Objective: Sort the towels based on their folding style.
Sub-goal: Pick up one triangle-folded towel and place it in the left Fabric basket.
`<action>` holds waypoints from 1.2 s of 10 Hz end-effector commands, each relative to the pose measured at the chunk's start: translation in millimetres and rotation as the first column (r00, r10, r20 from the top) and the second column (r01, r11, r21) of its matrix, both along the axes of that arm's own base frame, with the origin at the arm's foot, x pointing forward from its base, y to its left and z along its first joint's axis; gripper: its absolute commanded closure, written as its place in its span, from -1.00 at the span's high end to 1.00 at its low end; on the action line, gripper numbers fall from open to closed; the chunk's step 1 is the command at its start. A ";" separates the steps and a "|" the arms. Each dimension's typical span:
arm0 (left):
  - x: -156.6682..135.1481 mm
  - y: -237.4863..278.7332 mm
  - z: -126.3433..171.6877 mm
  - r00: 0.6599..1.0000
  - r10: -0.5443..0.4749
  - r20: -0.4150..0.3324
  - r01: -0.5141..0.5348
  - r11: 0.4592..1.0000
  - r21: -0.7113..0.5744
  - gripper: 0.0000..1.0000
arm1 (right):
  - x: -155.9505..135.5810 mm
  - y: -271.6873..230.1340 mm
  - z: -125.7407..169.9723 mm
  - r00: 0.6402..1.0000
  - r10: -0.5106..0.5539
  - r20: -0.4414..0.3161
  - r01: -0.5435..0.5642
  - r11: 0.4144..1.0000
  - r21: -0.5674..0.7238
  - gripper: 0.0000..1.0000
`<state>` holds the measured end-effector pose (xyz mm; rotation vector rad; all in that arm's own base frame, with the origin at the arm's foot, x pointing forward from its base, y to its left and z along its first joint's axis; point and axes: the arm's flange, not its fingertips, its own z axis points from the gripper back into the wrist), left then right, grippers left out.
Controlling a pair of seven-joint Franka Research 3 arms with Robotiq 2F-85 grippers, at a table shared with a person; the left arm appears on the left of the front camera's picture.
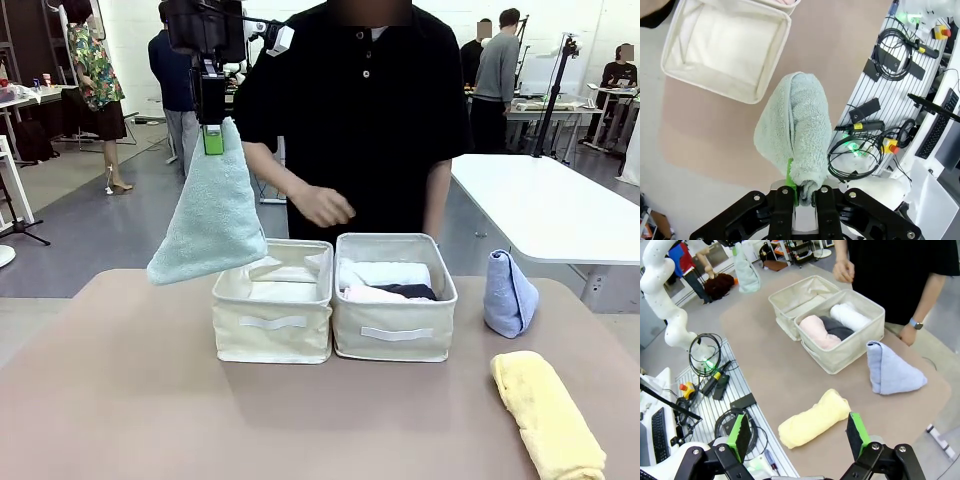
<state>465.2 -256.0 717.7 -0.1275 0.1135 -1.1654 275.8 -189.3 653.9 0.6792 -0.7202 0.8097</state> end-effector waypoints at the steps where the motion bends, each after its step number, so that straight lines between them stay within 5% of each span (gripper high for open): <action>1: -4.4 3.2 5.0 0.999 -0.036 0.017 0.036 0.999 0.006 -0.74 | 1.6 0.0 1.8 1.000 0.013 0.020 -0.014 1.000 0.027 1.00; 2: 0.0 0.0 0.0 1.000 0.000 0.000 0.000 1.000 0.000 -0.74 | 1.6 0.0 1.8 1.000 0.013 0.020 -0.014 1.000 0.027 1.00; 4: 9.7 -44.7 -18.2 0.955 -0.219 0.201 0.191 0.970 0.148 -0.74 | 1.6 0.0 1.8 1.000 0.013 0.020 -0.014 1.000 0.027 1.00; 5: 19.1 -64.6 -21.1 0.952 -0.213 0.219 0.178 0.969 0.169 -0.74 | 1.6 0.0 1.8 1.000 0.013 0.020 -0.014 1.000 0.027 1.00; 12: 63.5 -117.2 -78.8 0.982 -0.107 0.153 0.089 0.989 0.119 -0.74 | 1.6 0.0 1.8 1.000 0.013 0.020 -0.014 1.000 0.027 1.00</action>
